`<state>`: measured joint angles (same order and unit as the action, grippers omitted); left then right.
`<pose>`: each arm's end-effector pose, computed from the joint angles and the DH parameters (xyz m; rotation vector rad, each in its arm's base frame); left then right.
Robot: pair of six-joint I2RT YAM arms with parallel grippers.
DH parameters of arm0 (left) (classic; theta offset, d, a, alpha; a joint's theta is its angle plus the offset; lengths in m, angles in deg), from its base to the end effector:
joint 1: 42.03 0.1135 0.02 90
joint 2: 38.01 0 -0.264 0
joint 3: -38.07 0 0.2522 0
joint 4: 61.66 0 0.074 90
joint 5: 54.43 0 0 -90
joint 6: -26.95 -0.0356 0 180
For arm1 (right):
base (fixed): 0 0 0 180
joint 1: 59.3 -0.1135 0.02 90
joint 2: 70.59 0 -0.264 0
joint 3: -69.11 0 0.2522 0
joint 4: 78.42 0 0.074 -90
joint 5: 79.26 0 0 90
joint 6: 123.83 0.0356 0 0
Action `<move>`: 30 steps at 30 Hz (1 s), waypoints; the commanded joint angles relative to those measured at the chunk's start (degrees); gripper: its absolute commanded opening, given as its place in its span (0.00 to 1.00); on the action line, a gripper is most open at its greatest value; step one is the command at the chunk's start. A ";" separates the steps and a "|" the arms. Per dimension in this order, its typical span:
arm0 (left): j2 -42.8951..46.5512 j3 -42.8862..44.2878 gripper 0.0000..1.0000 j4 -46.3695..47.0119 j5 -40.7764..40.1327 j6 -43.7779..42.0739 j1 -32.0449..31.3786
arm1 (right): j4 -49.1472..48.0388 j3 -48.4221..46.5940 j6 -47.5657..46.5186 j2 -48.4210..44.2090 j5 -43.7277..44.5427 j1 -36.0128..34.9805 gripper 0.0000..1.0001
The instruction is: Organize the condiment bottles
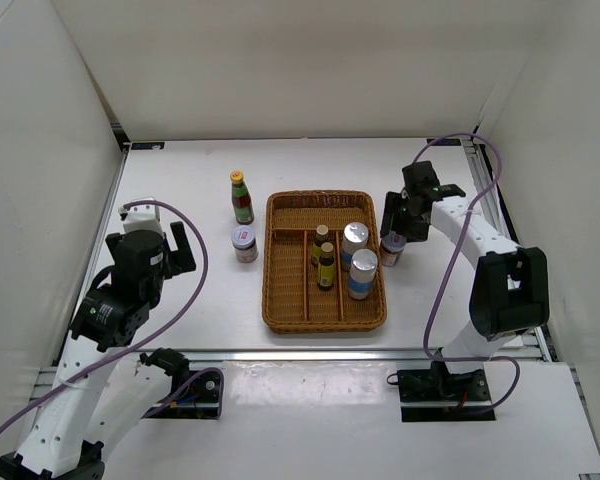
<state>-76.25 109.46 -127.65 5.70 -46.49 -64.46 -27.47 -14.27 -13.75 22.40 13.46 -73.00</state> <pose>0.1102 -0.0263 0.3579 -0.1918 2.0545 0.1422 0.3271 0.0780 0.2396 0.1629 2.6280 0.1412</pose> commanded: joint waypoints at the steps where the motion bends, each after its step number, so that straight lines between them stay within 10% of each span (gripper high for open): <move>1: 0.01 -0.23 1.00 0.90 -0.19 0.32 0.29 | 2.19 0.72 -1.00 3.33 -1.75 -0.46 0.68; 10: -0.52 -0.23 1.00 0.90 0.34 -0.21 0.29 | 7.18 0.19 -1.53 -1.57 0.18 -0.46 0.29; 30: -1.05 0.29 1.00 0.90 0.34 -0.21 0.29 | 30.04 -38.20 -4.79 -11.88 -0.43 -4.75 0.06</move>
<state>-77.32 109.46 -127.65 5.79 -46.54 -64.46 0.24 -46.05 -18.26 10.16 15.60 -75.79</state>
